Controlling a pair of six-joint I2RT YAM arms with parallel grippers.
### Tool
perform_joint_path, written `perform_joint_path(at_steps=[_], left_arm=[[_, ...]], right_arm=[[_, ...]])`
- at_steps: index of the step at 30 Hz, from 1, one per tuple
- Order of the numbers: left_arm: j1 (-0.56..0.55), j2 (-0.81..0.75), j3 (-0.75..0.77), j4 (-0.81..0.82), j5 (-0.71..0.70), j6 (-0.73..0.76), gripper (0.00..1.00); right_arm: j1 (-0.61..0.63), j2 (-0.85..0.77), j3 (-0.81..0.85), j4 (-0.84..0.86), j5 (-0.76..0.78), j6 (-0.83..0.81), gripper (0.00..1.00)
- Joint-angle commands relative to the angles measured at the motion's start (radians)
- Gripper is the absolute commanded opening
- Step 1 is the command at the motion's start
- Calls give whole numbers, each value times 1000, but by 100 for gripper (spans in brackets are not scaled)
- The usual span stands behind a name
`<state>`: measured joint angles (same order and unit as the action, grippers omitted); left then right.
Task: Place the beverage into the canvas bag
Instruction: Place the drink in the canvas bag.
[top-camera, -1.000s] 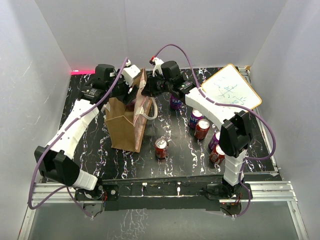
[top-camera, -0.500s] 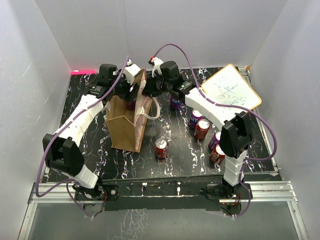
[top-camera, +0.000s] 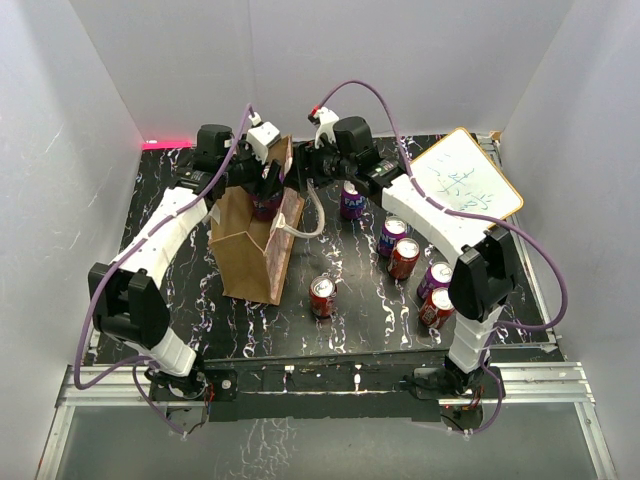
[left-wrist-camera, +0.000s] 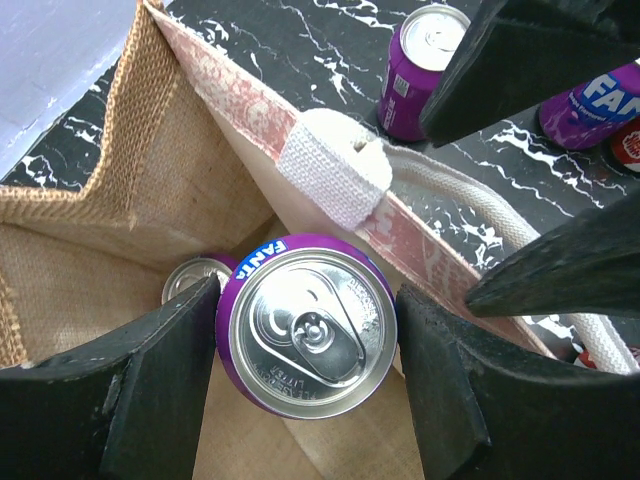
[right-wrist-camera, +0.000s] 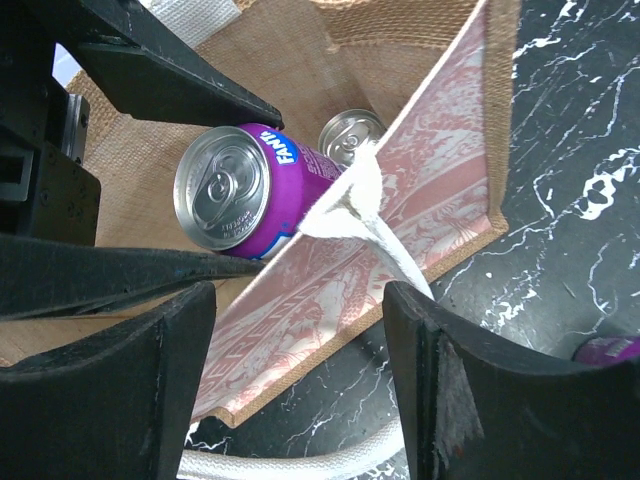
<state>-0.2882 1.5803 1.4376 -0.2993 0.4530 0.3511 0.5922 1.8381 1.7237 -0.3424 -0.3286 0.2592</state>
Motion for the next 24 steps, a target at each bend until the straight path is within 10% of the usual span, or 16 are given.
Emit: perform_joint_path(at_steps=[1,24], left_arm=[[4,-8,-8,162,101,-42,0],[46,134,-16,287,223,-20,0]], right_arm=[[-34,-82,-19,18,-3,-42,74],[-93,-127,-75,11,-49,-99,79]])
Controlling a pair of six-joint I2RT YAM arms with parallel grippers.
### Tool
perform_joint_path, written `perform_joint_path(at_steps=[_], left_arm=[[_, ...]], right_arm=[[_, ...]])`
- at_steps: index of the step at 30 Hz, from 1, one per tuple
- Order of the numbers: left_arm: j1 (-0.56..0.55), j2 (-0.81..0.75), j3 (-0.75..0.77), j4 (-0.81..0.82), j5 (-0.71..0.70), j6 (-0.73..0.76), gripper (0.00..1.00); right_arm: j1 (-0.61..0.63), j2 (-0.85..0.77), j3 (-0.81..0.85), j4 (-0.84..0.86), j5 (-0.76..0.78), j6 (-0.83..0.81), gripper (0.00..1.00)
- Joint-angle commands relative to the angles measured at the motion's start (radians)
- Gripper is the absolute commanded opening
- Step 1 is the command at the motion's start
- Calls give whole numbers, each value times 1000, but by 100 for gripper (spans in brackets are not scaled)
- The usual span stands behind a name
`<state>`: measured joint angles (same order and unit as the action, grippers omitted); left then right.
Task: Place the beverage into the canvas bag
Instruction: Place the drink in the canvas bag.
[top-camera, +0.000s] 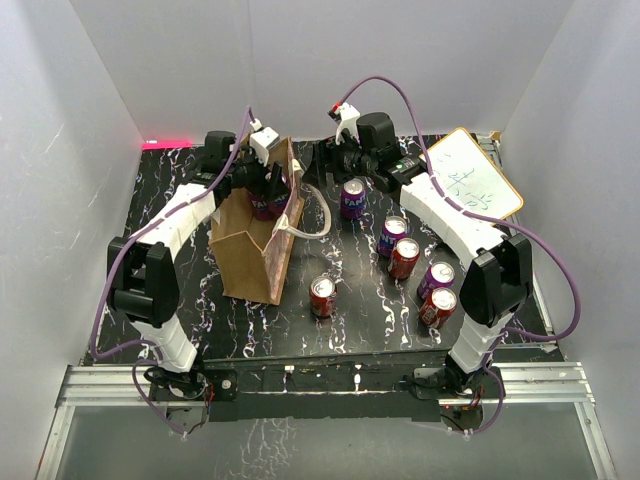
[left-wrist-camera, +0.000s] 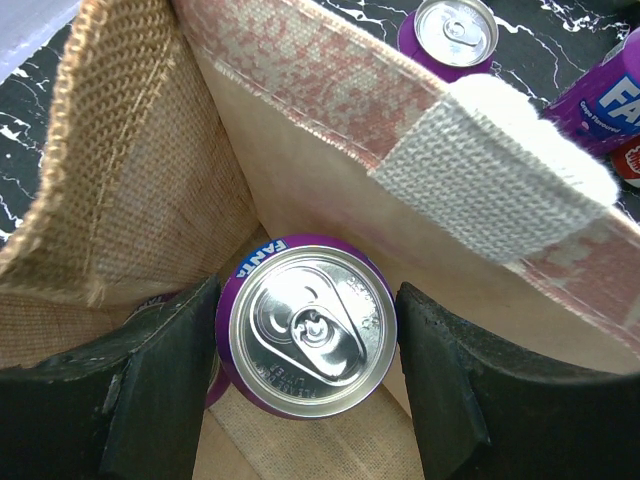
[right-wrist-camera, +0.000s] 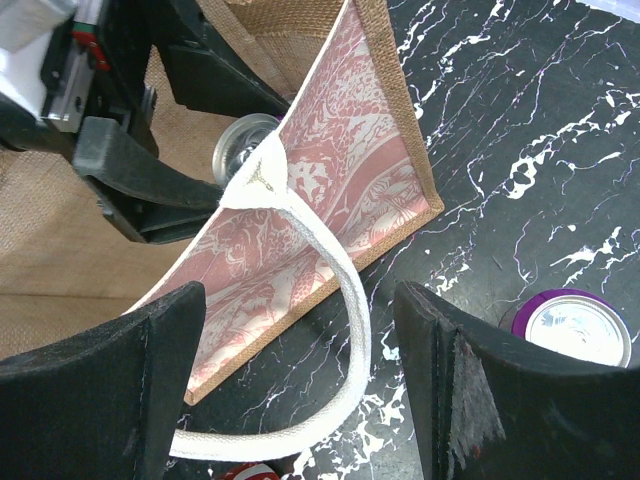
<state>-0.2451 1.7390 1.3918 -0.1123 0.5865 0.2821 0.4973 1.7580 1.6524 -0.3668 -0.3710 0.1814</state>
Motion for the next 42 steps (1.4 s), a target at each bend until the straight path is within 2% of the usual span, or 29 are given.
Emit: perform_joint_path(at_steps=[1,7,13,27,38,42], left_arm=[[2,-22,24,105,104,65,0],[3,4,14,135,131,155,0],[6,65,62,109,115,169,0],[9,105,22,158,78,258,0],[9,171,46,164,51,195,2],[8,183,50,158,25,189,9]], right_arm=[[2,-45,-4,35,-6,-22,79],[1,-46,-12,35,-2,-25,79],[1,-53,-21,35,4,-32,79],[4,-72,-43,30,15,-57,79],[3,-64,-33,26,15,-68,79],[3,-63,-31,25,17,-71,79]])
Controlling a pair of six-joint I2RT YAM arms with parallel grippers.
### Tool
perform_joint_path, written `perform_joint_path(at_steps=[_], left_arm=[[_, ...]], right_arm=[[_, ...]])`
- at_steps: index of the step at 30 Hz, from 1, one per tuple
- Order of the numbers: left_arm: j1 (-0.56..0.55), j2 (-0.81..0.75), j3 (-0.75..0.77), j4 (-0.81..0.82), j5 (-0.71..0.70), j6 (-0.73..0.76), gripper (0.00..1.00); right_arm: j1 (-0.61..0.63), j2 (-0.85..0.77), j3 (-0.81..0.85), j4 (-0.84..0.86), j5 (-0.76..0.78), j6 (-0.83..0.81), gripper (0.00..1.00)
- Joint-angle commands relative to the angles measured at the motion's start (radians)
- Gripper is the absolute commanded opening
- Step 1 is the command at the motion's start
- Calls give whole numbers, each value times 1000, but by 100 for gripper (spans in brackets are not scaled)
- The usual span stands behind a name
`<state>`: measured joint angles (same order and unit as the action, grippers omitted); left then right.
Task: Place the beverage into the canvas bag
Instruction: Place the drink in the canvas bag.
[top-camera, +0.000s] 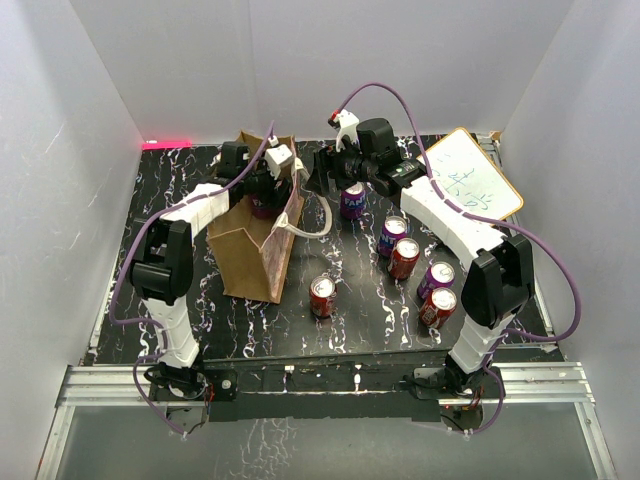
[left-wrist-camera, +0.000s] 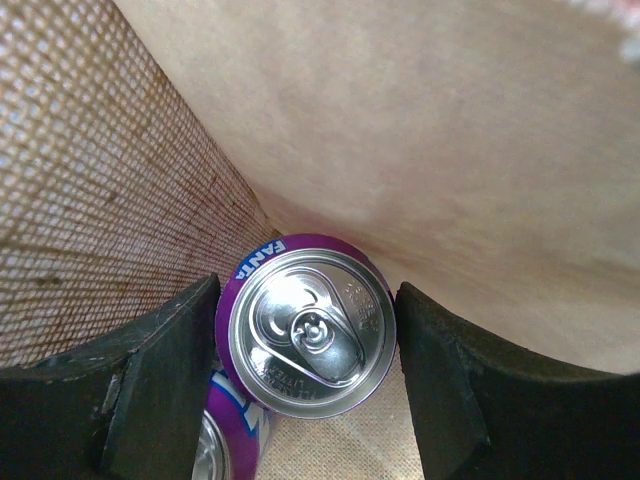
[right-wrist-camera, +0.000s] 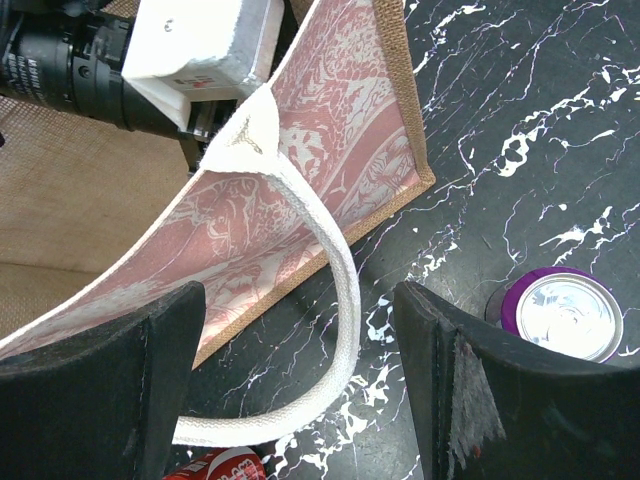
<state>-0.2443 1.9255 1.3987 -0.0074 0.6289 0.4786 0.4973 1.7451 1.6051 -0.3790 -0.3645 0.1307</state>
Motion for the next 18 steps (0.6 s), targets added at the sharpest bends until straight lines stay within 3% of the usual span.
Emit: perform_joint_path(at_steps=[1,9,18], left_arm=[[8,-2,44,49,-25,-6,10],[8,47,139,-86,-89,-22,40],[8,28,175,-108,-92,-56,72]], right_arm=[[3,-50,16,37,11,-20,79],[4,-49,17,37,9,-24,79],[5,-56,14,36,9,-26,79]])
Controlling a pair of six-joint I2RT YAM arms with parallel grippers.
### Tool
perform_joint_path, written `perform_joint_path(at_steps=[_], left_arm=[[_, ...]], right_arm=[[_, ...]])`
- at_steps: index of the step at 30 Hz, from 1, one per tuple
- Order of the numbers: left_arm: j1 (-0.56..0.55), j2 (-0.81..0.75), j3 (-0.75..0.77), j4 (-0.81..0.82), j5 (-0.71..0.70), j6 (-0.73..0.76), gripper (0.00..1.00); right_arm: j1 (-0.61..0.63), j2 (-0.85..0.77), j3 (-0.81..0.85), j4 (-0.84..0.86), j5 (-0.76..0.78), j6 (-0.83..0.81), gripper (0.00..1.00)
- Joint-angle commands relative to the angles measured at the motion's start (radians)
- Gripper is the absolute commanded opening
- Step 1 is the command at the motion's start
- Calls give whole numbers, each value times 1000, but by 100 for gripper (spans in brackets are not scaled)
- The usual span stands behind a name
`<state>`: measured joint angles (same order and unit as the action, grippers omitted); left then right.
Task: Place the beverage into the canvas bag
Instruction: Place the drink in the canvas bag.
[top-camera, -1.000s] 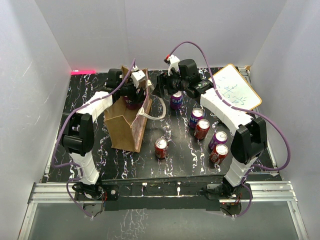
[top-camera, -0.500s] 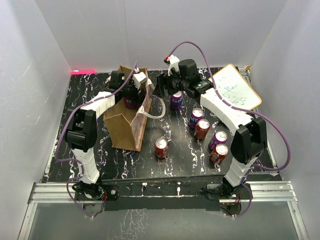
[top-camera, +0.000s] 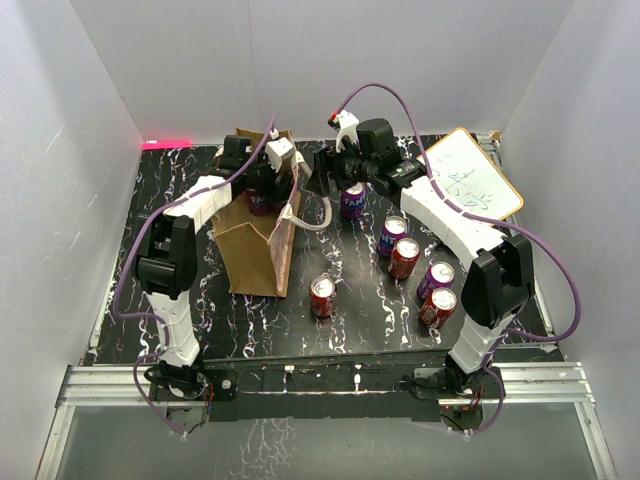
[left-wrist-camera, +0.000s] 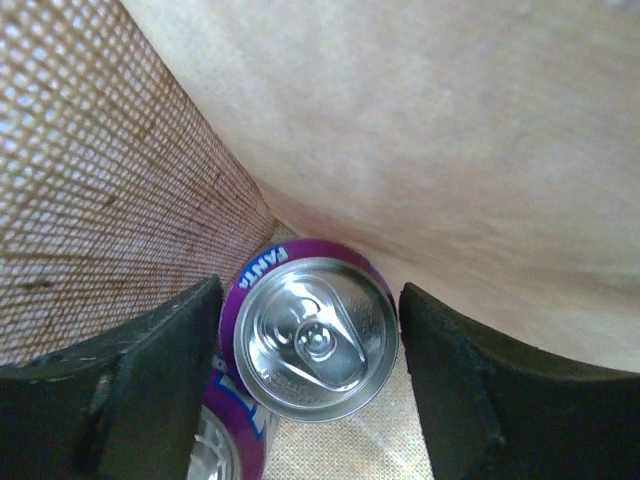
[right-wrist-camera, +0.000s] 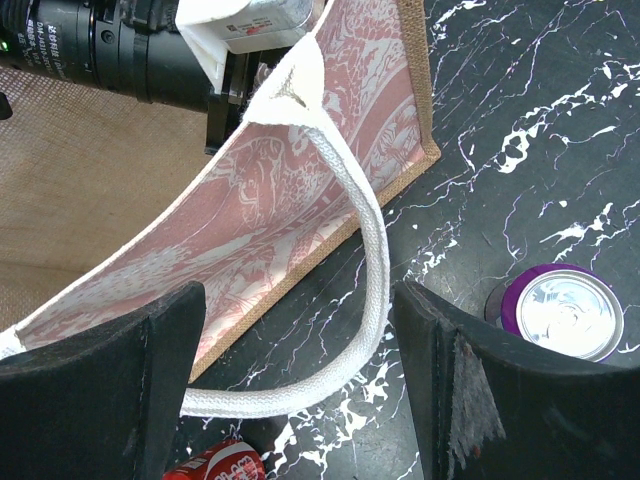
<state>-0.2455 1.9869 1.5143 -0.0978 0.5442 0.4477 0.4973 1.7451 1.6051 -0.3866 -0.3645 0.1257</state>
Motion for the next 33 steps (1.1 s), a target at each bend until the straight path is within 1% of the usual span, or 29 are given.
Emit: perform_joint_path(at_steps=[1,3,6,15,21,29,33], left_arm=[[9,-36,65,-29,-3,-25,75],[9,-38,76,-49,2,-26,80],[9,-48,85,-62,7,-30,85],[9,-86,121,-110,9,-63,90],[8,-119,181,-176,25,-83,97],[8,-175,189,-220,24,-62,97],[9,-215,185,-223,-6,-47,97]], right_arm=[[5,-57,12,43,9,-21,79],[5,-61,7,43,9,-21,79],[6,-67,-1,45,9,-21,79],[6,-75,-10,48,8,-21,79],[5,-82,-20,52,9,-21,79],[6,-97,-41,60,9,-21,79],[6,-106,-48,60,15,-23,79]])
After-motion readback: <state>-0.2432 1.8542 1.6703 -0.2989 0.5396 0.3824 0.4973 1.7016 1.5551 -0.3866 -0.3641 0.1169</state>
